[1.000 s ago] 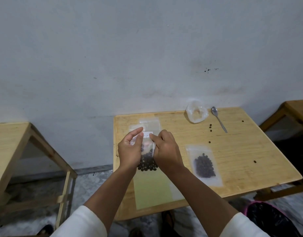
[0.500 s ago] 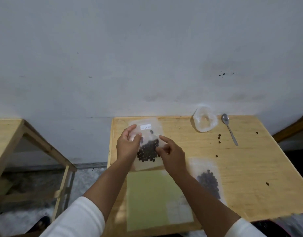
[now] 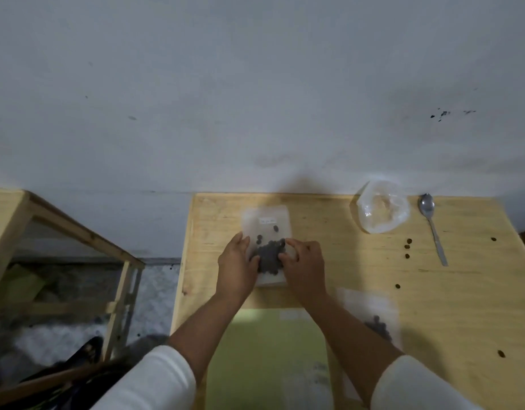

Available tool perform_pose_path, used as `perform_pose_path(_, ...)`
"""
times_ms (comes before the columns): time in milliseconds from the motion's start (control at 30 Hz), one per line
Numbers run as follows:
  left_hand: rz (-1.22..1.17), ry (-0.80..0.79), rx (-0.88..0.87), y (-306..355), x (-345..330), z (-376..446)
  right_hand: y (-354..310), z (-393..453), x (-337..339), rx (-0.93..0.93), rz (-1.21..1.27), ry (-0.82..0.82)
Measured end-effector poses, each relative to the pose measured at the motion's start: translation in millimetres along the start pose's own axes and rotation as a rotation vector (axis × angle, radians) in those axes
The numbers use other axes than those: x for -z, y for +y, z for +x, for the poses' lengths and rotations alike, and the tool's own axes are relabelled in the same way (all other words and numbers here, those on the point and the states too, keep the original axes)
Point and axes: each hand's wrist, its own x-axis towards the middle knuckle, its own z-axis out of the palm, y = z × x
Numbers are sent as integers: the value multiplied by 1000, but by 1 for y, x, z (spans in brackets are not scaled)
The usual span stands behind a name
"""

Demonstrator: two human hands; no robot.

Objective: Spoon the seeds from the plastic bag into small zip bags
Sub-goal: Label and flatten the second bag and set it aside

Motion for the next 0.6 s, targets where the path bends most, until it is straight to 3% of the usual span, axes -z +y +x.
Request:
perform_pose_path(100,94,18,-105,-4,-8,-3,3,-5,-5,134,-6,25)
perform_pose_path(267,165,-34,-241,-3,-11,-10,4,-11,-9,265,-344,-28)
perform_pose_path(433,466,-73,-303,-21,-19,0,1,-15,-5,277,-495,-139)
perform_pose_path(533,603,-98,-437,-9,-9,-6,-3,-21,5,297,-543,-152)
perform_pose_path(600,560,-103,-455,3,0,-14,0,-26,13,277,-547,-131)
